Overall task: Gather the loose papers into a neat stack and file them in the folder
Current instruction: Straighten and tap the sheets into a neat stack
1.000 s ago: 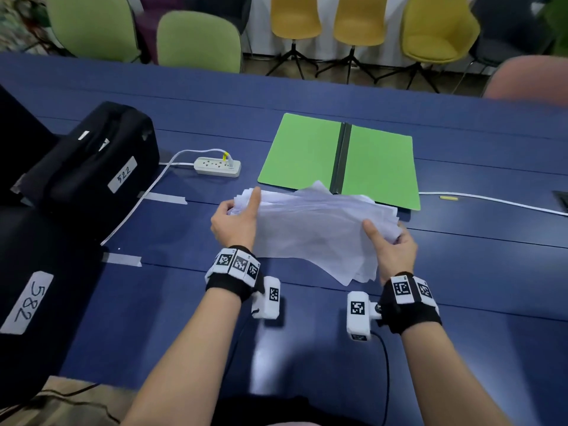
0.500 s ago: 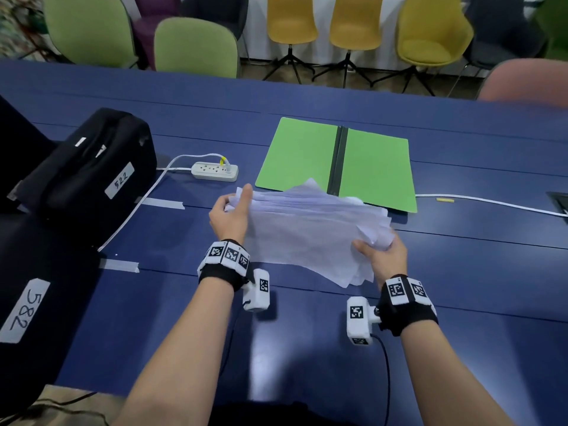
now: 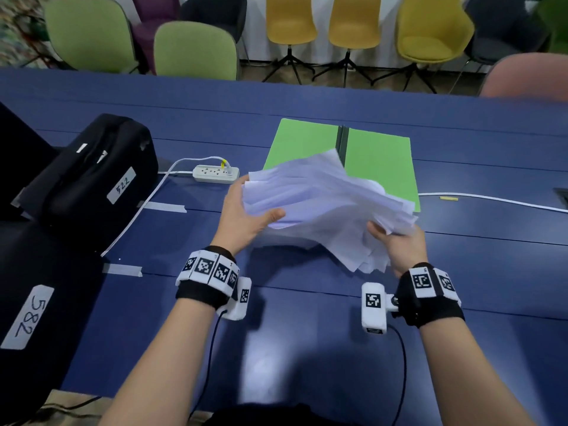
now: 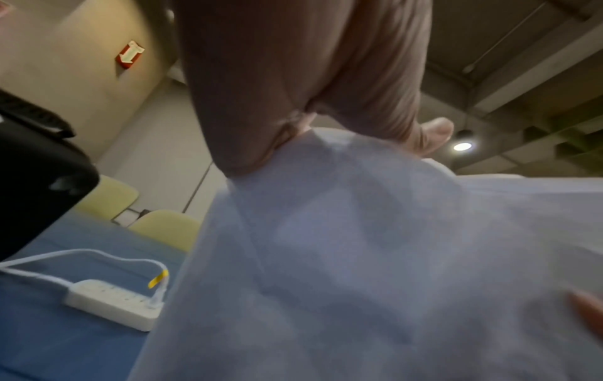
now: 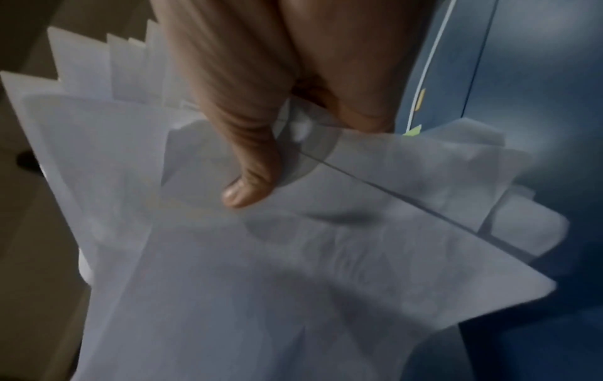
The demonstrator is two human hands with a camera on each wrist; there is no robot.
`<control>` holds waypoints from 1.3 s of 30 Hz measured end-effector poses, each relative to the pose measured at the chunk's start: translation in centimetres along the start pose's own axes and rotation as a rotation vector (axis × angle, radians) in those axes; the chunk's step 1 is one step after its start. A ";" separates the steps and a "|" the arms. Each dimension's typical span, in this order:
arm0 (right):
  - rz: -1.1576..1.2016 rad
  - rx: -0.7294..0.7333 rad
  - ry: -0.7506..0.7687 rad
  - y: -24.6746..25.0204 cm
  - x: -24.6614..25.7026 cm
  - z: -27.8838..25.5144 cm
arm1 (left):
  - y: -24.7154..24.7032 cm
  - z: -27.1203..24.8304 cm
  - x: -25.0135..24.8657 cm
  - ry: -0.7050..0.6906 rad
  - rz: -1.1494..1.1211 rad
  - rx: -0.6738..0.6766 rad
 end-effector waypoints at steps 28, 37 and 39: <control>-0.092 0.053 0.075 1.4 1.9 -0.6 | 2.3 -1.3 -6.3 -0.205 1.036 -0.016; -0.229 0.093 0.001 -0.3 -1.2 -2.7 | -0.5 -1.2 0.7 -0.055 0.994 0.176; -0.226 0.091 0.049 -0.6 0.1 -2.5 | -0.4 -0.9 1.0 -0.060 0.966 0.175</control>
Point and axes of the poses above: each hand's wrist, its own z-axis towards the middle knuckle, its own y-axis out of the back of the hand, x = y × z, the point moved 7 cm from there along z, towards the middle knuckle, and after that the axes turned 2 degrees about -x, right-handed, at the moved point
